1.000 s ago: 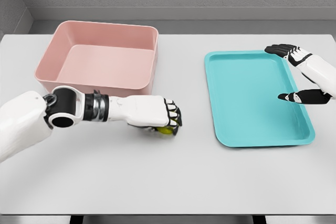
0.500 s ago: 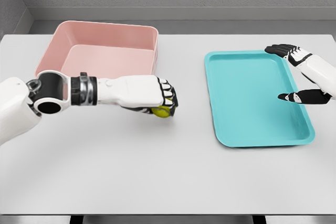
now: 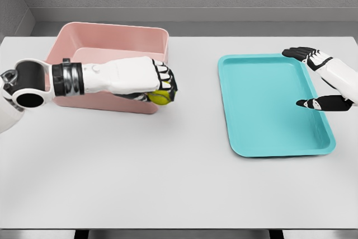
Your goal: Put the tennis from the blue tray into the pink basket with both arms
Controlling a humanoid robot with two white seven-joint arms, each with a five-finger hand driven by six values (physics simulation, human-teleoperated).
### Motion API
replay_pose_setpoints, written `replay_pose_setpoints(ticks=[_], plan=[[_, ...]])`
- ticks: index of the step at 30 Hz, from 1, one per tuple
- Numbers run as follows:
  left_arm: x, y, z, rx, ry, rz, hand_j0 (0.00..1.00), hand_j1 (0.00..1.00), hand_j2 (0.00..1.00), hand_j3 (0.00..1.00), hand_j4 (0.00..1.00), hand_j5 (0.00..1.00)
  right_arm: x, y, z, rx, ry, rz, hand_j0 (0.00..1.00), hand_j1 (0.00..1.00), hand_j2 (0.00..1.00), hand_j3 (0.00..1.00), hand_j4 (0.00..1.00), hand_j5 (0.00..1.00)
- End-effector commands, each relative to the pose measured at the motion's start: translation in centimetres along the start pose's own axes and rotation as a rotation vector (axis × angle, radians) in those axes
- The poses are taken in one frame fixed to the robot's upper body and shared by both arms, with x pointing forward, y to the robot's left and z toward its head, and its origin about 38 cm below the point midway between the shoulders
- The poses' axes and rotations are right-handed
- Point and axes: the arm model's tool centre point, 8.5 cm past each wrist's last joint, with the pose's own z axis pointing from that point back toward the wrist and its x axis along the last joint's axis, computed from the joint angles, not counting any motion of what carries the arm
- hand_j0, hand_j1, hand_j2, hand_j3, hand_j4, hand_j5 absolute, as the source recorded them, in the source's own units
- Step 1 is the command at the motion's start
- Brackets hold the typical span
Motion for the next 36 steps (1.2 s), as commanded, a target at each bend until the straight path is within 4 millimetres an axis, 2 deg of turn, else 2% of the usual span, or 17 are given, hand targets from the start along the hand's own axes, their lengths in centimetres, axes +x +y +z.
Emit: replay_pose_setpoints(ticks=[1,3,5,8,13,17,18,19,20,23,26,28,31,36], plan=[[-0.8,0.6,1.2,0.019,0.030,0.012,0.57,0.57,0.57,0.57,0.57,0.57,0.0,-0.1,0.0,-0.006,-0.002,-0.006,1.00,1.00,1.00,1.00,1.00,1.00],[-1.4,1.2,2.2,0.033,0.055,0.011,0.57,0.57,0.57,0.57,0.57,0.57,0.0,-0.1,0.0,-0.005,-0.002,-0.006,1.00,1.00,1.00,1.00,1.00,1.00],[-2.8,1.1,3.7,0.043,0.106,0.041,0.57,0.57,0.57,0.57,0.57,0.57,0.0,-0.1,0.0,-0.005,-0.002,-0.006,1.00,1.00,1.00,1.00,1.00,1.00],[-4.3,1.2,4.9,0.058,0.156,0.067,0.57,0.57,0.57,0.57,0.57,0.57,0.0,-0.1,0.0,-0.005,-0.002,-0.006,1.00,1.00,1.00,1.00,1.00,1.00],[-7.6,-0.1,7.3,0.070,0.269,0.150,0.57,0.57,0.57,0.57,0.57,0.57,0.0,-0.1,0.0,-0.005,-0.002,-0.006,1.00,1.00,1.00,1.00,1.00,1.00],[-9.8,-1.2,9.0,0.062,0.352,0.193,0.63,0.63,0.63,0.63,0.63,0.63,0.0,-0.1,0.0,-0.005,-0.002,-0.006,1.00,1.00,1.00,1.00,1.00,1.00],[-10.4,-1.2,9.5,0.065,0.374,0.199,0.69,0.69,0.69,0.69,0.69,0.69,0.0,-0.1,0.0,-0.005,-0.002,-0.006,1.00,1.00,1.00,1.00,1.00,1.00],[-10.7,-1.3,9.9,0.072,0.388,0.203,0.92,0.92,0.92,0.92,0.92,0.92,0.0,-0.1,0.0,-0.005,-0.002,-0.006,1.00,1.00,1.00,1.00,1.00,1.00],[-10.7,-1.1,9.9,0.085,0.385,0.210,1.00,1.00,1.00,1.00,1.00,1.00,0.0,-0.1,0.0,-0.006,-0.002,-0.006,1.00,1.00,1.00,1.00,1.00,1.00],[-10.4,-0.9,9.7,0.090,0.375,0.205,1.00,1.00,1.00,1.00,1.00,1.00,0.0,-0.1,0.0,-0.005,-0.002,-0.006,1.00,1.00,1.00,1.00,1.00,1.00],[-10.3,-0.6,10.4,0.089,0.378,0.195,1.00,1.00,1.00,1.00,1.00,1.00,0.0,-0.1,0.0,-0.004,-0.001,-0.005,1.00,1.00,1.00,1.00,1.00,1.00],[-10.5,-0.4,11.6,0.085,0.402,0.188,1.00,1.00,1.00,1.00,1.00,1.00,-0.1,-0.4,0.3,-0.014,0.006,-0.001,1.00,1.00,1.00,1.00,1.00,1.00],[-11.2,0.2,16.1,0.069,0.491,0.169,1.00,1.00,1.00,1.00,1.00,1.00,-0.1,-0.4,0.3,-0.013,0.007,-0.001,1.00,1.00,1.00,1.00,1.00,1.00],[-11.3,0.1,18.3,0.071,0.534,0.183,1.00,1.00,1.00,1.00,1.00,1.00,-0.1,-0.4,0.3,-0.013,0.007,-0.001,1.00,1.00,1.00,1.00,1.00,1.00]])
